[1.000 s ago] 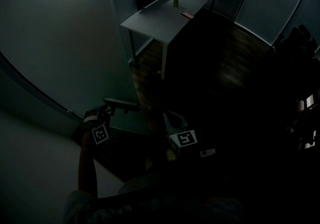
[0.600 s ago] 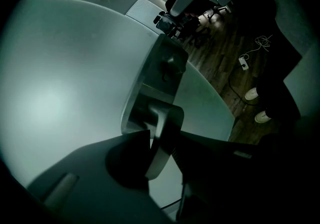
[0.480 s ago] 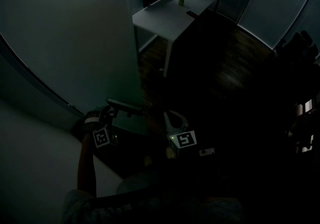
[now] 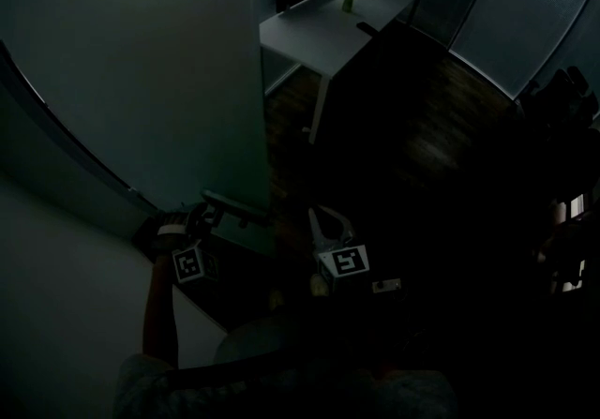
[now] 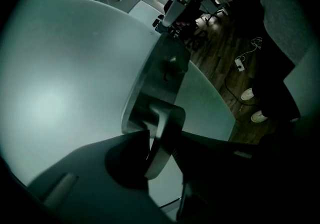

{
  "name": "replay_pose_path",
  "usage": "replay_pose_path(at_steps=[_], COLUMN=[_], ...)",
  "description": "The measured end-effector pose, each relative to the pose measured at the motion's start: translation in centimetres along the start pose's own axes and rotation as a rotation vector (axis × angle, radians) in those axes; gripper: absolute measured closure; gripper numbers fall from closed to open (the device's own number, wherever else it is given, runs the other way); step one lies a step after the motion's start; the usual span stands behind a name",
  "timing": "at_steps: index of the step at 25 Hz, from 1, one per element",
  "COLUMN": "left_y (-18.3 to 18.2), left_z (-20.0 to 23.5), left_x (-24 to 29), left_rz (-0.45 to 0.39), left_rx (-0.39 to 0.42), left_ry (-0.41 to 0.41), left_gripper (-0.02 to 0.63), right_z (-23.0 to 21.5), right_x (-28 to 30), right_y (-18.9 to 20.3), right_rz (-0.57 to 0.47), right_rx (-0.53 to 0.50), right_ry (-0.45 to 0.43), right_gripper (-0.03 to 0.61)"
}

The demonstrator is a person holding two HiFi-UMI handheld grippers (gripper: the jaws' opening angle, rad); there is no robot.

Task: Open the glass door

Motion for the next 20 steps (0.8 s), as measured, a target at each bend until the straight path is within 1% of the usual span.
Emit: replay_pose_path(at_steps=[10,16,18,20], left_y=[0.2,0.1,0.0,-0.2], left_z=[0.1,0.1,0.1,0.0], left_x=[0.0,-0.1,-0.3,-0.8], left_rz=[0.003,0.011,-0.004,-0.023], left_rx=[0.0,-0.036,-0.069,-0.081], left_ry=[-0.01,-0.004,0.002,0.003], left_gripper=[0.483,0.469,0.446,0.414], right_z=[0.5,0.4,0.5,0.6], right_x=[0.4,0.0,-0.2,-0.4], right_y=[-0.2,-0.1,-0.5,-0.8], right_rz=[-0.001,-0.002,0.013,0.016], right_rx=[0.001,0.005,0.009,0.011], right_ry=[0.002,-0.011,-0.01,-0.008], right_gripper=[0.575,0.577,0.575,0.577])
Point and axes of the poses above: the fingertips, and each gripper's own axes: x forward along the fingers, z to its left, y out of its underside, the point moved 8 cm from there along -x, backward along the fingers, and after that the axes turned 3 degrees about x, right-handed, at the moved point
